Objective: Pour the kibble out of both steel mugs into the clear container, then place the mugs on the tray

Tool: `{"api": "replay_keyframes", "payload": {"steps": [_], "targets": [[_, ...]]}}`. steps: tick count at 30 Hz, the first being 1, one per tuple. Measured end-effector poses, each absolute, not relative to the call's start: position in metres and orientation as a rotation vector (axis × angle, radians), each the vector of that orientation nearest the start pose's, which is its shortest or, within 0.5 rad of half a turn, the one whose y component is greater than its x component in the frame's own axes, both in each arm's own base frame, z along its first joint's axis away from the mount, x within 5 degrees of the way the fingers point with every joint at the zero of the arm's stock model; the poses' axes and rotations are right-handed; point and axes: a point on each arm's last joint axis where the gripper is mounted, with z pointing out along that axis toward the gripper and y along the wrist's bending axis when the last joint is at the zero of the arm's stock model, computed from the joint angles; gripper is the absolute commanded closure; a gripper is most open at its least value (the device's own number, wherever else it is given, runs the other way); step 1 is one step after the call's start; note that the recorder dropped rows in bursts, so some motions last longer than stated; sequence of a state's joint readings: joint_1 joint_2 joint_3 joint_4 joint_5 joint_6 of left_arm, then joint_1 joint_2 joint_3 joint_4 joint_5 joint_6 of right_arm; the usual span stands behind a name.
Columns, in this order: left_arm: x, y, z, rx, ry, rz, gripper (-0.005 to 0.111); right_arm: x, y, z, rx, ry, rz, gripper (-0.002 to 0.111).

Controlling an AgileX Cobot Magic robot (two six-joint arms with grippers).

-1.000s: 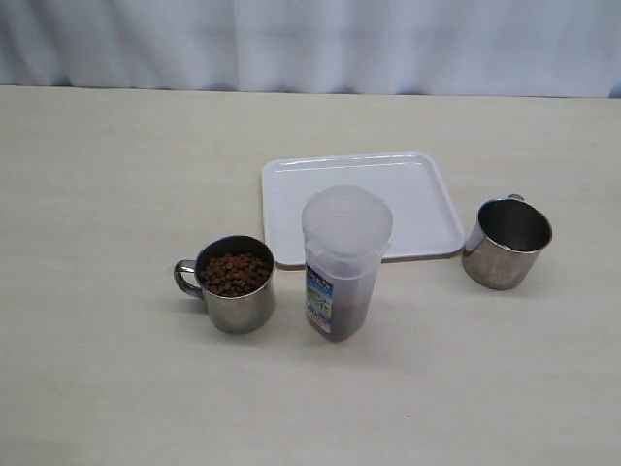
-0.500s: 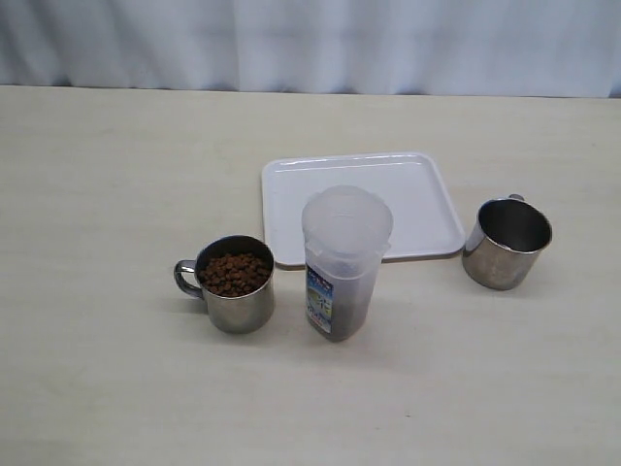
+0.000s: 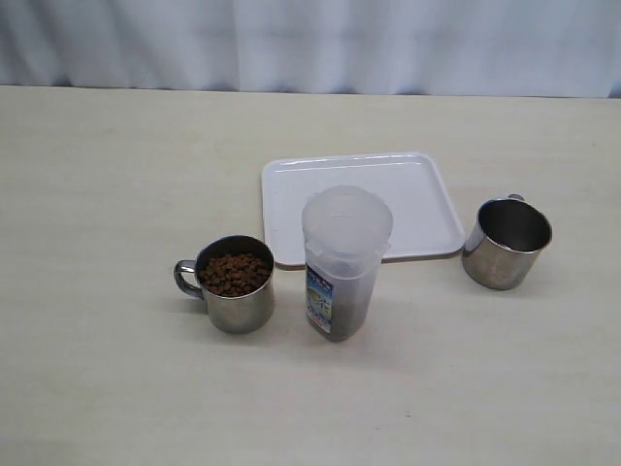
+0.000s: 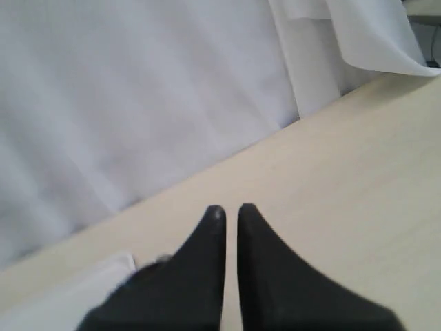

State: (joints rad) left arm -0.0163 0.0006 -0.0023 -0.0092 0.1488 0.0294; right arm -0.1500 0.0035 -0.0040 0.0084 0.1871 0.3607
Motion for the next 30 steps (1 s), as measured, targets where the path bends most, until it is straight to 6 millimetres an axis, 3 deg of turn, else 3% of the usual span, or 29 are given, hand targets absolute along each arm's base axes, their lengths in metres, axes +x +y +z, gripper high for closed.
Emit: {"api": "replay_keyframes", "payload": {"steps": [3, 6, 17, 30], "targets": [[0.056, -0.001, 0.2, 0.031, 1.63, 0.002, 0.107, 0.056, -0.004, 0.194, 0.248, 1.689, 0.083, 0.104], [0.056, -0.001, 0.2, 0.031, 1.63, 0.002, 0.107, 0.056, -0.003, 0.193, 0.187, 1.699, 0.067, 0.104], [0.056, -0.001, 0.2, 0.031, 1.63, 0.002, 0.107, 0.055, 0.009, 0.193, -0.128, 1.709, 0.141, 0.104], [0.056, -0.001, 0.2, 0.031, 1.63, 0.002, 0.107, 0.055, 0.005, 0.193, -0.07, 1.715, 0.076, 0.104]]}}
